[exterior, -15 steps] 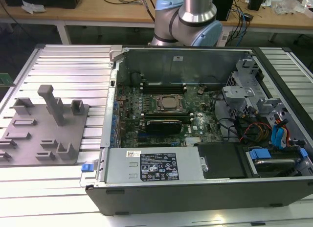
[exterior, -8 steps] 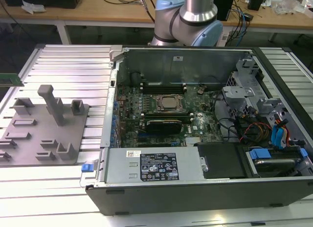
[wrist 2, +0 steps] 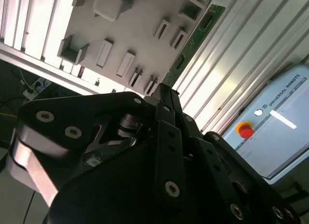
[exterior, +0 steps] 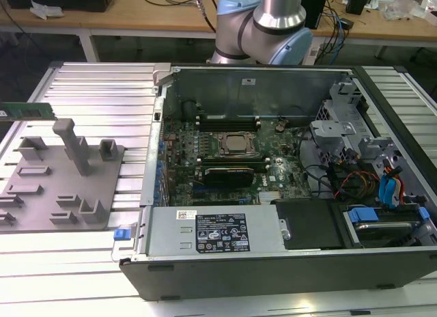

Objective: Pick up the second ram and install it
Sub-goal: 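Pick up the second ram and move it above second insertion slot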

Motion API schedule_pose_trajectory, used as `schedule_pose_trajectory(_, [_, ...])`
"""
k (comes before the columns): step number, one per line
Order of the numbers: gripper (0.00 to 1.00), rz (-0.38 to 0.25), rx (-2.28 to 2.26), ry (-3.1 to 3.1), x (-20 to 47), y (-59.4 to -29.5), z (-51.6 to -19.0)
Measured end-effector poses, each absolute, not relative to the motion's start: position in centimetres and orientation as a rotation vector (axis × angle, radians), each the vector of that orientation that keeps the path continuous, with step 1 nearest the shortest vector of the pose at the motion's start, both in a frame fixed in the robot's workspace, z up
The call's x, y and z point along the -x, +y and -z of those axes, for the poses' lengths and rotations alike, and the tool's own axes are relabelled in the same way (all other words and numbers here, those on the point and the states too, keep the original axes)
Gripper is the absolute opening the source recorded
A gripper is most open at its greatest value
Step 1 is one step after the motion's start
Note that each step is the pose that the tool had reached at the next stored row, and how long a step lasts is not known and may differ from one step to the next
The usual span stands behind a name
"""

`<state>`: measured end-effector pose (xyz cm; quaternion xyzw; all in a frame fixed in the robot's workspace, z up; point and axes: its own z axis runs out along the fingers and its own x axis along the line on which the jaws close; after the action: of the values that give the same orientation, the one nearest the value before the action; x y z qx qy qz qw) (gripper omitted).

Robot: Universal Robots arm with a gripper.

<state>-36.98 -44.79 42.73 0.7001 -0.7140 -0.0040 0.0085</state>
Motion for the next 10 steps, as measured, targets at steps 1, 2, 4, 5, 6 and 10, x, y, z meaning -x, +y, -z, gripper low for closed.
schedule_pose_trajectory(1, [0.09,0.013,-2.187,-2.231,36.5,-44.8,-42.7])
schedule_pose_trajectory(2, [0.09,0.012,-2.187,-2.231,36.2,-44.8,-42.7])
schedule_pose_trajectory(4, [0.09,0.013,-2.188,-2.231,35.8,-44.8,-42.7])
schedule_pose_trajectory(5, [0.09,0.013,-2.188,-2.231,35.4,-44.8,-42.7])
schedule_pose_trajectory(6, [0.09,0.013,-2.188,-2.231,35.0,-44.8,-42.7])
schedule_pose_trajectory(10, [0.09,0.013,-2.188,-2.231,33.3,-44.8,-42.7])
